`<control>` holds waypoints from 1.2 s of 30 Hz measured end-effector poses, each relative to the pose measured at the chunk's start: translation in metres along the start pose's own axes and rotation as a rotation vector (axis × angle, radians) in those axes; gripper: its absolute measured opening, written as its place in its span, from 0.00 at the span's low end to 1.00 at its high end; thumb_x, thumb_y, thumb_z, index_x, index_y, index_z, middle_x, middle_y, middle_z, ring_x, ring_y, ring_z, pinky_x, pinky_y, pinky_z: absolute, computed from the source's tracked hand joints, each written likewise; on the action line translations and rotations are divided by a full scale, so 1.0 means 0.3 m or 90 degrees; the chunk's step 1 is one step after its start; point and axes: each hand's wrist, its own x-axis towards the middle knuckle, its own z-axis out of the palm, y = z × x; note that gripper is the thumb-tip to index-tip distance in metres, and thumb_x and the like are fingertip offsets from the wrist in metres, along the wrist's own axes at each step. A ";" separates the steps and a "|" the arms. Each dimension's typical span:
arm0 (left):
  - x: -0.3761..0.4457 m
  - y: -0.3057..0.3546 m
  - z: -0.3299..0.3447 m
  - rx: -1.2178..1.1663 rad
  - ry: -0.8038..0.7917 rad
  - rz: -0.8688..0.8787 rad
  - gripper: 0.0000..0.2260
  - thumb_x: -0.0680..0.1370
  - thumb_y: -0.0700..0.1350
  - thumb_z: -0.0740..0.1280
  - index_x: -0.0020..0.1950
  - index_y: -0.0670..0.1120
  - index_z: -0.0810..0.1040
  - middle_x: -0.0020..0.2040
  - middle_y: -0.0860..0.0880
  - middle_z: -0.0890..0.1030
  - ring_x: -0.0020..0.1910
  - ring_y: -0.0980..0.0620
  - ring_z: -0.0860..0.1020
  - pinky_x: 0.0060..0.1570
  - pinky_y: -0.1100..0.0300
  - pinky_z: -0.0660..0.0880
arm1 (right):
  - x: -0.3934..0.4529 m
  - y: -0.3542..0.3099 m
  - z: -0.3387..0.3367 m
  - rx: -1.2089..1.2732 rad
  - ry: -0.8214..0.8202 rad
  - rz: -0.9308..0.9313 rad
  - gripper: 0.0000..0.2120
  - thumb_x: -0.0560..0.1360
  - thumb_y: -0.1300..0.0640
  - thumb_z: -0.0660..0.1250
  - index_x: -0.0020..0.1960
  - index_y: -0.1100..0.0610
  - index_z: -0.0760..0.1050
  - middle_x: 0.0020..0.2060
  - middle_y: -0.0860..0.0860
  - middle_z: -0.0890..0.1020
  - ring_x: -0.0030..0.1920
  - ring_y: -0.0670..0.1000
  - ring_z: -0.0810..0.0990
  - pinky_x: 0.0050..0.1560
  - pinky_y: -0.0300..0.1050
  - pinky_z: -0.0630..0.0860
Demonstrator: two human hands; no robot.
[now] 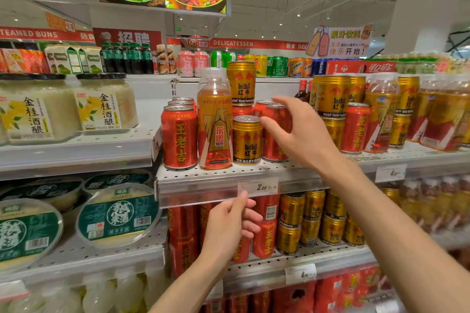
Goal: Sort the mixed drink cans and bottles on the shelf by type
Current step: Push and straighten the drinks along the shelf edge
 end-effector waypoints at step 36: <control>-0.087 -0.240 0.748 0.187 0.139 0.153 0.05 0.76 0.53 0.69 0.51 0.60 0.83 0.46 0.49 0.86 0.47 0.49 0.84 0.54 0.45 0.81 | -0.673 0.992 -0.252 0.212 -0.054 0.246 0.12 0.79 0.48 0.66 0.62 0.45 0.77 0.52 0.36 0.79 0.53 0.37 0.78 0.52 0.34 0.75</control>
